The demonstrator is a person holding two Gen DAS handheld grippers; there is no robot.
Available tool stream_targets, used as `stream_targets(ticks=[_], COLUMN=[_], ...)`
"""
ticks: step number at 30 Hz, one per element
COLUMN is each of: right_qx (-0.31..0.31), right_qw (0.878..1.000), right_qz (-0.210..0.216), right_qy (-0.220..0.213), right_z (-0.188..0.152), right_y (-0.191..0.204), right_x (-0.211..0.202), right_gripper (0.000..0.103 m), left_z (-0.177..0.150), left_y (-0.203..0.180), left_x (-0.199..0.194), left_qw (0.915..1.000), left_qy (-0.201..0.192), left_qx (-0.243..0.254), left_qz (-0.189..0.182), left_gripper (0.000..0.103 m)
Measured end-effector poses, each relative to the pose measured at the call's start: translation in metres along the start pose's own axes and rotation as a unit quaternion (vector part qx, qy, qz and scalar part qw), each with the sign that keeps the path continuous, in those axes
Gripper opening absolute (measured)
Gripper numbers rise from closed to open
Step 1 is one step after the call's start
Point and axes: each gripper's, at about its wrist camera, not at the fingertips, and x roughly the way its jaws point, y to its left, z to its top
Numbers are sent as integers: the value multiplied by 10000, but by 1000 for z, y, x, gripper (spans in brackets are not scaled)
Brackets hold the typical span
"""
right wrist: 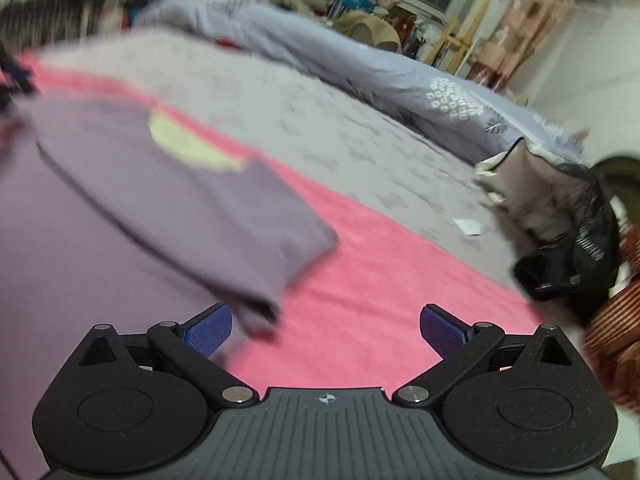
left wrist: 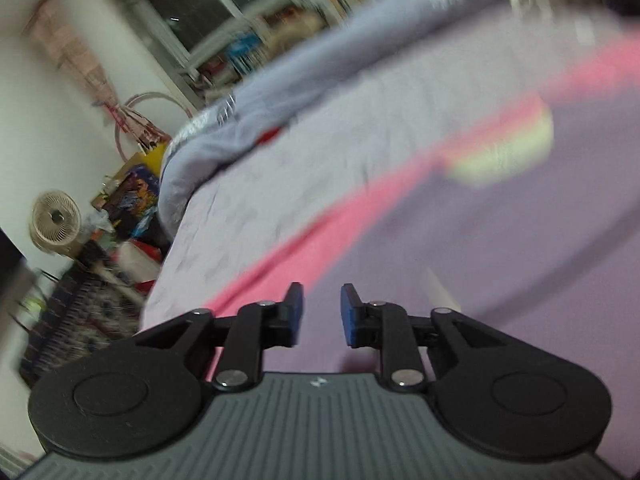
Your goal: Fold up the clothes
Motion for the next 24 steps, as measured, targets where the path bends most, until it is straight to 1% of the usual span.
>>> stream_targets(ticks=[1, 2, 3, 4, 5, 6, 7, 8, 9, 10, 11, 12, 14, 15, 16, 17, 18, 19, 20, 22, 23, 24], right_qx=[407, 816, 1227, 1627, 2017, 2321, 2575, 2730, 2770, 2747, 2722, 2668, 2564, 2594, 2652, 2732, 2809, 2845, 2816, 2507, 2209, 1886], right_qw=[9985, 9946, 9888, 9820, 9735, 9670, 9610, 9564, 9547, 9561, 9575, 9598, 9639, 9629, 9604, 9570, 9540, 9536, 9563, 9669, 9741, 9802], right_qz=[360, 643, 845, 945, 1031, 978, 893, 841, 762, 651, 541, 442, 243, 112, -67, -213, -325, -375, -315, -35, 65, 136], right_qy=[26, 39, 71, 190, 305, 385, 468, 606, 781, 787, 790, 747, 669, 740, 853, 950, 997, 911, 729, 473, 480, 597], right_z=[12, 23, 34, 42, 51, 56, 58, 58, 58, 56, 55, 60, 70, 76, 81, 85, 88, 86, 84, 76, 68, 59], right_y=[-2, -4, -5, -6, -8, -8, -9, -8, -8, -10, -12, -15, -21, -24, -29, -34, -38, -39, -38, -26, -14, -1], right_x=[2, 9, 21, 37, 53, 69, 87, 104, 120, 136, 151, 160, 177, 184, 190, 191, 188, 178, 164, 135, 123, 116], right_gripper=[95, 81, 60, 50, 41, 40, 40, 39, 35, 31, 30, 31, 33, 40, 44, 45, 45, 45, 45, 46, 51, 57], left_z=[7, 14, 23, 29, 31, 33, 30, 25, 15, 6, -3, -6, -9, -10, -12, -14, -16, -18, -19, -19, -19, -18], left_y=[6, 11, 10, 6, -4, -14, -23, -33, -36, -38, -35, -33, -30, -29, -27, -26, -25, -23, -21, -20, -21, -21], left_x=[-4, -7, -2, 6, 16, 26, 35, 46, 52, 57, 53, 51, 48, 47, 46, 45, 44, 42, 40, 40, 40, 44], left_qw=[9997, 9987, 9953, 9907, 9885, 9858, 9865, 9862, 9855, 9846, 9847, 9845, 9846, 9850, 9853, 9849, 9843, 9835, 9826, 9825, 9831, 9837], left_qy=[-103, -206, -222, -162, -14, 136, 335, 654, 766, 872, 695, 686, 693, 705, 708, 708, 708, 711, 713, 685, 671, 662], left_qx=[-216, -432, -684, -862, -889, -912, -833, -742, -762, -784, -907, -927, -916, -887, -896, -945, -995, -1055, -1117, -1126, -1088, -1049], left_qz=[-74, -147, -647, -1041, -1224, -1401, -1373, -1328, -1311, -1295, -1313, -1324, -1318, -1301, -1267, -1269, -1272, -1288, -1303, -1320, -1314, -1300], left_gripper=[35, 40, 42, 45, 45, 45, 45, 45, 45, 46, 47, 47, 50, 52, 55, 55, 57, 58, 58, 58, 58, 59])
